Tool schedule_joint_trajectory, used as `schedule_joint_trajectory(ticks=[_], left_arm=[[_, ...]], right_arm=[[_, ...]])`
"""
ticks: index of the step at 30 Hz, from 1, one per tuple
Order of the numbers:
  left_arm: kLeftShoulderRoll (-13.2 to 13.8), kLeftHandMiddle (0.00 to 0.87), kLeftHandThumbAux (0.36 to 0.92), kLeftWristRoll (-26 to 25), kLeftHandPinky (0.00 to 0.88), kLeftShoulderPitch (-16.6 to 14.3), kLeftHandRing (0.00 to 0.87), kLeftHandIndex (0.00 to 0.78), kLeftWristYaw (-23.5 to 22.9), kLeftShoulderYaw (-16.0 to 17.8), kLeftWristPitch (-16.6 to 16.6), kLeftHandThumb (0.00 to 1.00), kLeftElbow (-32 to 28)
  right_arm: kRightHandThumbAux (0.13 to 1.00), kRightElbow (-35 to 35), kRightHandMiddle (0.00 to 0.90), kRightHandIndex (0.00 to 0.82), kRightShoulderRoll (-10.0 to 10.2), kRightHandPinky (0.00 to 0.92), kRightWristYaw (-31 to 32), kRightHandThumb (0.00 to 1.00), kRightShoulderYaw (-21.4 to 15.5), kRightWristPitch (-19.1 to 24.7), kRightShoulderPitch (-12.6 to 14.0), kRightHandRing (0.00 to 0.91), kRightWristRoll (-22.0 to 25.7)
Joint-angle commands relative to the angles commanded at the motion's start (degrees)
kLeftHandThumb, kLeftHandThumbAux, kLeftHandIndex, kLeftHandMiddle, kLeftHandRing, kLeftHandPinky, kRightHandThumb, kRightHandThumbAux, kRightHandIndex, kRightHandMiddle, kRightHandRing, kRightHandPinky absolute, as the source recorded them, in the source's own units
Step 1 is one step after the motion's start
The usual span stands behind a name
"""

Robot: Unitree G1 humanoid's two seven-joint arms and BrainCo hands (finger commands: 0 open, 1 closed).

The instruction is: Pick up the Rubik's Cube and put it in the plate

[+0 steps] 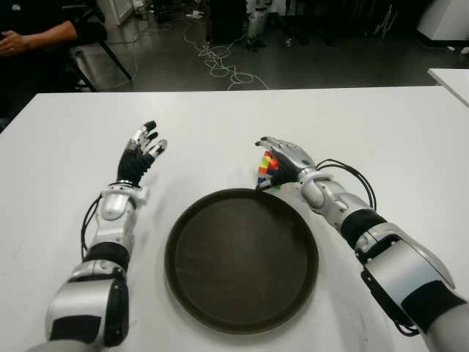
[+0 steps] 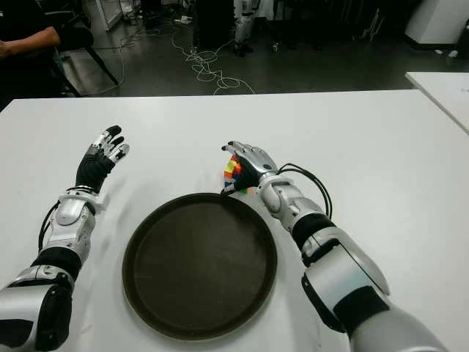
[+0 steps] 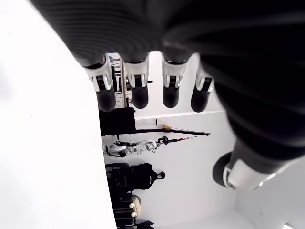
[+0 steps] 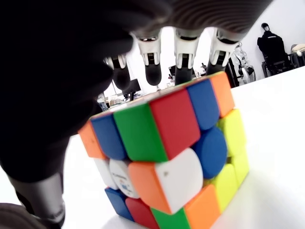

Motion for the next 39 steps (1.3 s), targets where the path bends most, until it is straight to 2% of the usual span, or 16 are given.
schedule_joint_trajectory(ticks=[29, 39], left_arm=[[0.07, 0.022, 0.626, 0.03, 0.000, -0.01, 0.000, 0.000, 0.11, -0.10, -0.69, 0.000, 0.21], [0.23, 0.020, 0.614, 0.51, 0.000, -0.10, 0.000, 0.000, 0.88, -0.33, -0.07, 0.000, 0.32]], right_arm=[[0.787, 0.10, 0.100, 0.105, 0.47, 0.107, 0.08, 0.000, 0.03, 0.37, 0.08, 0.105, 0.26], [0.773, 0.34, 0.110, 0.115, 0.35, 0.144, 0.01, 0.000, 0.16, 0.74, -0.18, 0.128, 0.11]])
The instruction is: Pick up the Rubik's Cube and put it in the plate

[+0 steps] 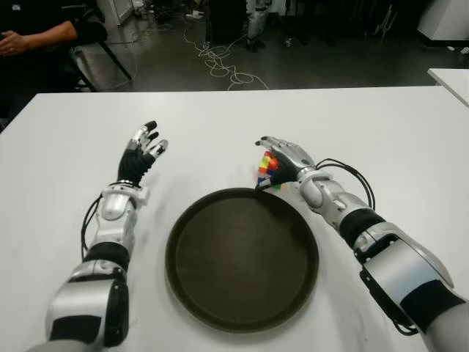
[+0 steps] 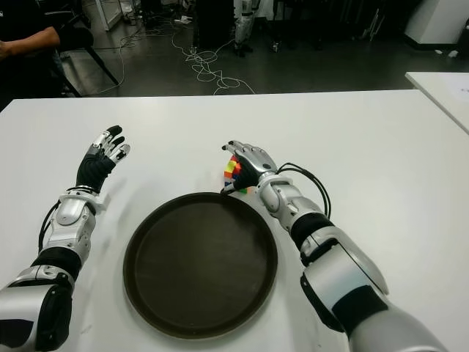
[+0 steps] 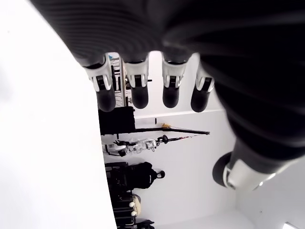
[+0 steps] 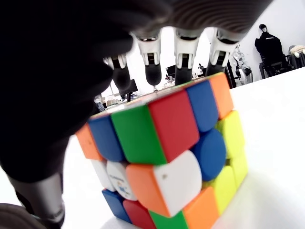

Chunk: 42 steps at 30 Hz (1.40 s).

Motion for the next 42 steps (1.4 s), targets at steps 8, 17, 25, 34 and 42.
schedule_joint_trajectory(ticks=[8, 17, 25, 34, 42], left_arm=[[0.18, 0.015, 0.608, 0.25, 0.000, -0.25, 0.000, 0.000, 0.00, -0.12, 0.01, 0.000, 0.41], [0.25, 0.021, 0.604, 0.21, 0.000, -0.39, 0.000, 0.000, -0.32, -0.09, -0.25, 0.000, 0.73], [0.03, 0.022, 0.619, -0.20, 0.000, -0.49, 0.000, 0.000, -0.72, 0.17, -0.47, 0.000, 0.76], [0.05, 0.022, 0.630, 0.08, 0.000, -0.65, 0.000, 0.000, 0.21, 0.18, -0.07, 0.000, 0.99], [0.24, 0.017, 0.620, 0.61, 0.000, -0.76, 0.000, 0.000, 0.61, -0.13, 0.09, 0.000, 1.29]], right_arm=[[0.742, 0.36, 0.123, 0.124, -0.04, 0.172, -2.06, 0.000, -0.45, 0.17, -0.06, 0.148, 0.20], [0.752, 1.16, 0.133, 0.130, 0.00, 0.205, -2.64, 0.000, -0.91, 0.81, -0.43, 0.170, 0.57], [0.763, 1.80, 0.128, 0.121, 0.02, 0.186, -1.82, 0.000, -1.94, 0.62, -0.55, 0.160, 1.69], [0.788, 1.67, 0.137, 0.136, 0.54, 0.150, 4.28, 0.000, -7.04, -0.86, -0.34, 0.148, 7.51], [0.757, 1.53, 0.125, 0.126, 1.08, 0.118, 7.79, 0.000, -10.74, -1.63, 0.03, 0.130, 11.62]])
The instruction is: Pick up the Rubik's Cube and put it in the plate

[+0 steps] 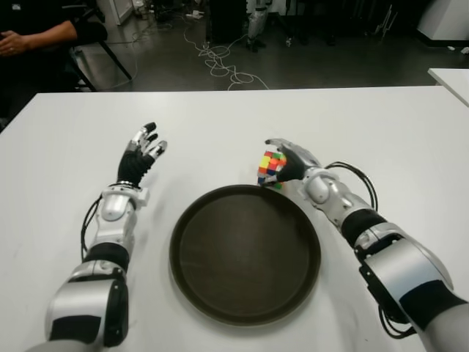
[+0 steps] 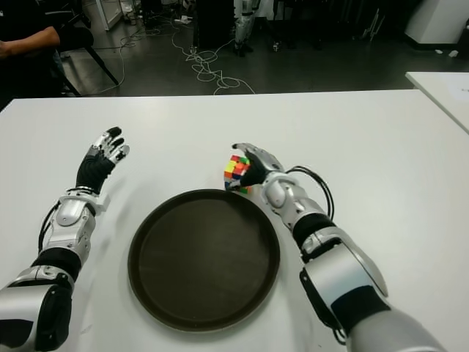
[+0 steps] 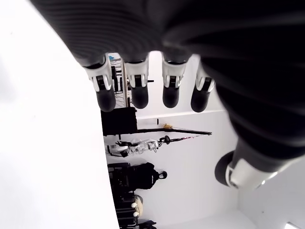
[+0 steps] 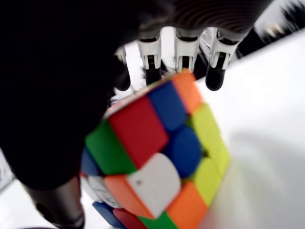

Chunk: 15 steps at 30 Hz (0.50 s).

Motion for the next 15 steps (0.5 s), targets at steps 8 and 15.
schedule_joint_trajectory(ticks=[8, 15], left_arm=[[-0.15, 0.024, 0.603, 0.10, 0.000, -0.11, 0.000, 0.000, -0.34, 0.24, -0.23, 0.000, 0.07], [-0.05, 0.023, 0.604, 0.38, 0.000, -0.05, 0.000, 0.000, -0.49, -0.03, -0.28, 0.000, -0.16]], right_arm=[[0.760, 0.40, 0.109, 0.129, 0.14, 0.114, -0.63, 0.000, -0.37, 0.53, 0.06, 0.110, -0.06], [0.751, 0.56, 0.098, 0.121, 0.09, 0.096, -1.38, 0.000, -0.05, 0.64, 0.06, 0.098, -0.73]])
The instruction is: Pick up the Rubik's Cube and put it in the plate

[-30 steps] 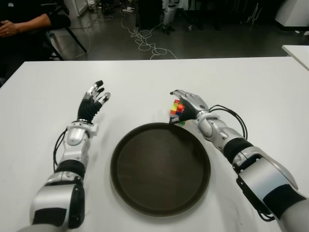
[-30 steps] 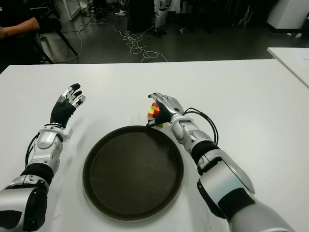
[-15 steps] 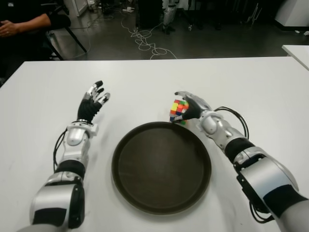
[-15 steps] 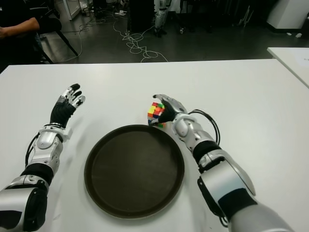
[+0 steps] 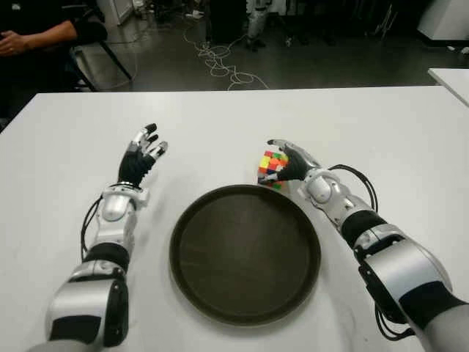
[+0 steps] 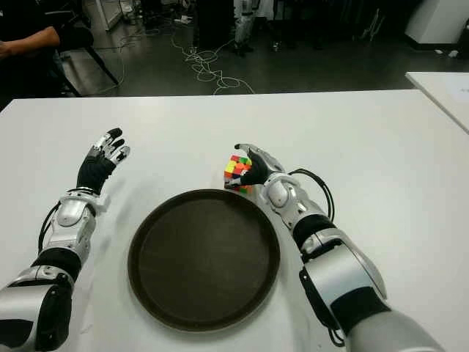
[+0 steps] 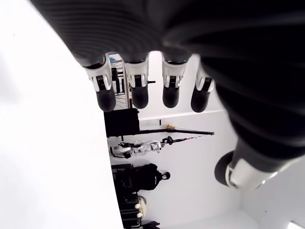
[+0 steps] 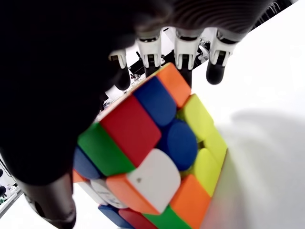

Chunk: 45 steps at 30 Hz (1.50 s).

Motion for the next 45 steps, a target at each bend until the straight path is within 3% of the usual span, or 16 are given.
schedule_joint_trajectory(ticks=[15, 33, 45], left_arm=[[0.25, 0.015, 0.584, 0.71, 0.000, -0.29, 0.000, 0.000, 0.39, -0.11, 0.25, 0.000, 0.47], [0.29, 0.013, 0.615, 0.49, 0.000, -0.21, 0.000, 0.000, -0.26, 0.08, -0.28, 0.000, 0.59], [0.20, 0.019, 0.591, 0.36, 0.000, -0.34, 0.000, 0.000, 0.00, 0.30, 0.49, 0.000, 0.75]], right_arm=[[0.727, 0.79, 0.108, 0.126, -0.40, 0.110, -2.00, 0.000, 1.90, 0.81, -0.48, 0.113, -2.57], [0.716, 0.61, 0.107, 0.115, -0.37, 0.122, -2.64, 0.000, 2.46, 1.46, -0.62, 0.117, -3.50], [0.762, 0.90, 0.137, 0.147, -0.21, 0.149, -2.82, 0.000, 3.77, 1.57, -0.37, 0.141, -4.51]])
